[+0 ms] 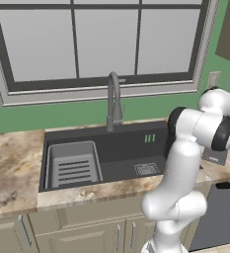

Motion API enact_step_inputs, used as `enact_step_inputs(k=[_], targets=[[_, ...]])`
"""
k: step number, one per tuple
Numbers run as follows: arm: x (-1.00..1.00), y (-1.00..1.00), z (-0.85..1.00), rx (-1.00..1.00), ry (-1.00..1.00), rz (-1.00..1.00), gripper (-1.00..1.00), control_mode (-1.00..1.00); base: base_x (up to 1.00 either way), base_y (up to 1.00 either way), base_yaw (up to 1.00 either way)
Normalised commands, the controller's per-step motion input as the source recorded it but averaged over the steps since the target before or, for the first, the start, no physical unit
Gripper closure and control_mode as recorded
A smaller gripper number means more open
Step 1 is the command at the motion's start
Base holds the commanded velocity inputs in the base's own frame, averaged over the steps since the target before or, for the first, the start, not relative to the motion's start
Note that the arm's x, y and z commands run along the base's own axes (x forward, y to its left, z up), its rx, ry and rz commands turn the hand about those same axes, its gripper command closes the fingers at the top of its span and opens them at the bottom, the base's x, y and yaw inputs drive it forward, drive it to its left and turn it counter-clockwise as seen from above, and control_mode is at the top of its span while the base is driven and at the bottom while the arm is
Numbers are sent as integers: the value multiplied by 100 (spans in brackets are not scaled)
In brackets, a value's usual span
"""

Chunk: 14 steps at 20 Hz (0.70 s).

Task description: Pick up all produce items and place them in the sink. Turn on the sink faucet to wash them. Then turn the sink off and put them in the tray.

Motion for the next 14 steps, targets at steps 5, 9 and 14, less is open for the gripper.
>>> enact_step_inputs(k=[5, 9, 14], targets=[[3, -44, -25, 0, -3, 0, 100, -100, 0, 0, 0], [15, -23, -18, 0, -6, 0, 100, -100, 0, 0, 0], [17, -9, -8, 0, -8, 0, 100, -100, 0, 0, 0]])
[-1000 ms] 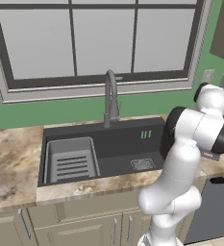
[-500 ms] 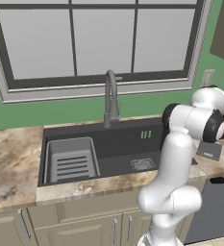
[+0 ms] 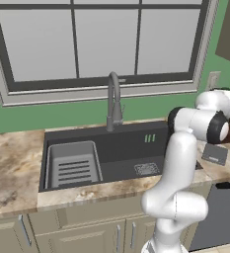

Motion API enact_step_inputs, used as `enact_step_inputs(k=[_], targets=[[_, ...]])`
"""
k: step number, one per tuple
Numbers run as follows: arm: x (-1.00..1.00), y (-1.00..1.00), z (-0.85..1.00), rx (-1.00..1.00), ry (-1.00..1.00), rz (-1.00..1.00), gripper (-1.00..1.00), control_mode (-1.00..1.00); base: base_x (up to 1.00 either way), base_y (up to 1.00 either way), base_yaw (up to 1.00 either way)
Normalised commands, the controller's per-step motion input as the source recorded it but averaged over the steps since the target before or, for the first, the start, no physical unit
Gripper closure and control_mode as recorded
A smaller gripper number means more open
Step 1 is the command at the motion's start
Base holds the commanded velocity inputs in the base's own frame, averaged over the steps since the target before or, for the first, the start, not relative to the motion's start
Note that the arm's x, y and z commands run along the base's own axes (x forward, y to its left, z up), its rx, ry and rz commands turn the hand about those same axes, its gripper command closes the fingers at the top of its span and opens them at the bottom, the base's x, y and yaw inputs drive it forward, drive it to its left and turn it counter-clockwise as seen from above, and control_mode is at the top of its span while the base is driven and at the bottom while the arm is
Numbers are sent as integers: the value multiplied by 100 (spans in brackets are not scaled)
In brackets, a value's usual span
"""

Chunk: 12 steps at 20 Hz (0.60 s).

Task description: Pick up all produce items and place them in the sink. Turn on the sink faucet to wash them. Then turn the sink off and put them in the tray.

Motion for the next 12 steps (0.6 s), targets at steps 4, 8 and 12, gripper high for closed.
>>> enact_step_inputs(k=[4, 8, 12], targets=[[16, -2, -6, 0, -2, 0, 100, -100, 0, 0, 0], [25, 0, -6, 0, 0, 0, 100, -100, 0, 0, 0], [30, -2, -5, 0, 0, 0, 100, -100, 0, 0, 0]])
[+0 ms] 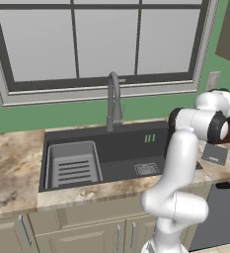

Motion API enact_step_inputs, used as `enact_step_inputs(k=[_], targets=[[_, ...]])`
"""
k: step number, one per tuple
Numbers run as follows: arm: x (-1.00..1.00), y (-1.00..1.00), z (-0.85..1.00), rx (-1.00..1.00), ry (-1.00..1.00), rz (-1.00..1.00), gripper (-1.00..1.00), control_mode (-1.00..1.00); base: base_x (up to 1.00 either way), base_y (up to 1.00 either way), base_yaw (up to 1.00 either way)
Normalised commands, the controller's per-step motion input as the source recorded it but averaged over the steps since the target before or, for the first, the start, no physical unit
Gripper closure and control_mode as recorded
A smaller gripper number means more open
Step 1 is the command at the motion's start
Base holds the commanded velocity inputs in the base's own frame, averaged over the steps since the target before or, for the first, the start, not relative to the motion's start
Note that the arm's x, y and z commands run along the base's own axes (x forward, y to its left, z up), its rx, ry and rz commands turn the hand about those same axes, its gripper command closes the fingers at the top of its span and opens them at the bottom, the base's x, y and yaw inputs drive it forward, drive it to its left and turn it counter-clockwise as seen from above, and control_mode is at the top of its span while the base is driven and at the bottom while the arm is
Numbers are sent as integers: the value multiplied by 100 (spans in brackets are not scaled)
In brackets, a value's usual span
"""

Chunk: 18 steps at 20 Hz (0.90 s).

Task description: Pick up all produce items and place them in the sink. Turn on the sink faucet to wash them. Then turn the sink off and put them in the tray.

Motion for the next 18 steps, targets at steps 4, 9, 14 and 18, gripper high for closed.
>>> enact_step_inputs(k=[4, 9, 14, 18], targets=[[38, -7, -18, 0, 0, 0, 100, -100, 0, 0, 0], [32, -16, -25, 0, 2, 0, 100, -100, 0, 0, 0], [5, -19, -19, 0, 2, 0, 100, -100, 0, 0, 0], [-1, -16, -23, 0, 5, -1, 100, -100, 0, 0, 0]])
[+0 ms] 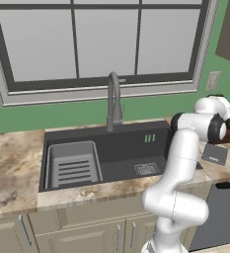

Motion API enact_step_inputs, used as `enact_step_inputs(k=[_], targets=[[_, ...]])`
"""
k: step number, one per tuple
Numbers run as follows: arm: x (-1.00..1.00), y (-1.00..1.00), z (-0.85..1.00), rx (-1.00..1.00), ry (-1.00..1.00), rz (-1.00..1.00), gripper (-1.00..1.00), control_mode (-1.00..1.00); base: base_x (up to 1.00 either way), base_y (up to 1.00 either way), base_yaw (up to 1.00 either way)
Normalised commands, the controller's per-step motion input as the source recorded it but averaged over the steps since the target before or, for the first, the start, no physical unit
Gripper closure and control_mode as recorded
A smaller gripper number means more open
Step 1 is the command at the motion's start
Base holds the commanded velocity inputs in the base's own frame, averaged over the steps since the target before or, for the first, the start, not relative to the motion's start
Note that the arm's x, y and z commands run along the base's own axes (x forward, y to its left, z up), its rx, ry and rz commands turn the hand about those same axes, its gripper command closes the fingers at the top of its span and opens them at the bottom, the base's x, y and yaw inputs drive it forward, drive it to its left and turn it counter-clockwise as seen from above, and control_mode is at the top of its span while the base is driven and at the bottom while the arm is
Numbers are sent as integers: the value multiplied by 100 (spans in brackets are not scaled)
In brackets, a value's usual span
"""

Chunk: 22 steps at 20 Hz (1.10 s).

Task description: Pick up all produce items and place them in the sink. Turn on the sink faucet to wash them. Then turn the sink off and put them in the tray.

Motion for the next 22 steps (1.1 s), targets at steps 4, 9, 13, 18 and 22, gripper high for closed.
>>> enact_step_inputs(k=[4, 9, 13, 18, 22], targets=[[0, -7, -32, 0, 6, 0, 100, -100, 0, 0, 0], [0, -5, -25, 0, 4, 0, 100, -100, 0, 0, 0], [15, 0, -18, 0, 1, 0, 100, -100, 0, 0, 0], [26, -3, -22, 0, 3, 0, 100, -100, 0, 0, 0], [1, -1, -5, 0, 2, 0, -100, -100, 0, 0, 0]])
